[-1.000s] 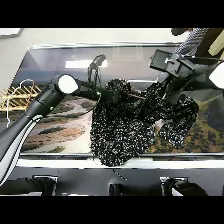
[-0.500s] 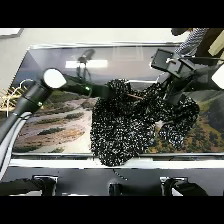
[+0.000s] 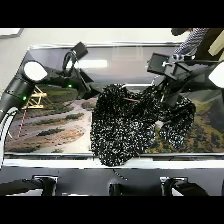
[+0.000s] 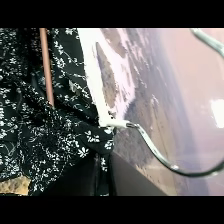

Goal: Fold the clothes and pants, and hang the long-sleeved shirts on hangers.

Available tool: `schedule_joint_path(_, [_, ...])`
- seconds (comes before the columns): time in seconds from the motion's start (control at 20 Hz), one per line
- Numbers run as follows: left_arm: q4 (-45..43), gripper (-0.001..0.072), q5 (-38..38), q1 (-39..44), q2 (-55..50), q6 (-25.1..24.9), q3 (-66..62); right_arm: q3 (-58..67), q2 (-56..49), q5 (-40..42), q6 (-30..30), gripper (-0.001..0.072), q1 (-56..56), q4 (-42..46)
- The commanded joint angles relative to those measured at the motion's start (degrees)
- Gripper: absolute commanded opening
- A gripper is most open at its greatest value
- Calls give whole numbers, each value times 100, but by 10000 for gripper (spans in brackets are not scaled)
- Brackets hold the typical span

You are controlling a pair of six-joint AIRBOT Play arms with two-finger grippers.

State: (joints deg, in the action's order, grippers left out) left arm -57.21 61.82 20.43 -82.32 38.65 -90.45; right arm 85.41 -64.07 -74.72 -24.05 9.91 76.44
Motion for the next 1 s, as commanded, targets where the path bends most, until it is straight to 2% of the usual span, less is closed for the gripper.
schedule_joint_path(0.0, [9, 678, 33, 87, -74, -1172, -4, -2, -177, -50, 437, 31, 7, -343])
schedule_joint_path(0.15, [24, 679, 57, 273, -186, -1290, -7, -2, -291, -28, 745, 31, 7, -621])
schedule_joint_path(0.4, [278, 675, 184, 455, -431, -1425, -7, -2, -330, -35, 743, 32, 7, -684])
schedule_joint_path(0.45, [280, 656, 184, 457, -450, -1423, -7, -2, -330, -35, 743, 32, 7, -684])
schedule_joint_path(0.5, [280, 484, 184, 455, -459, -1421, -7, -2, -330, -35, 743, 32, 7, -684])
schedule_joint_path(0.55, [278, 271, 184, 442, -459, -1421, -7, -2, -330, -35, 741, 32, 7, -682])
schedule_joint_path(0.6, [278, 140, 184, 442, -457, -1421, -7, -2, -330, -35, 741, 32, 7, -682])
schedule_joint_path(0.65, [278, 63, 186, 442, -459, -1421, -7, -2, -330, -37, 741, 32, 7, -682])
schedule_joint_path(0.7, [278, 23, 184, 442, -457, -1423, -7, -2, -330, -39, 739, 32, 4, -682])
schedule_joint_path(0.9, [278, 21, 184, 442, -452, -1429, -7, -2, -330, -35, 713, 39, 4, -675])
schedule_joint_path(0.95, [278, 20, 184, 442, -448, -1478, -7, -2, -330, -28, 684, 110, 4, -671])
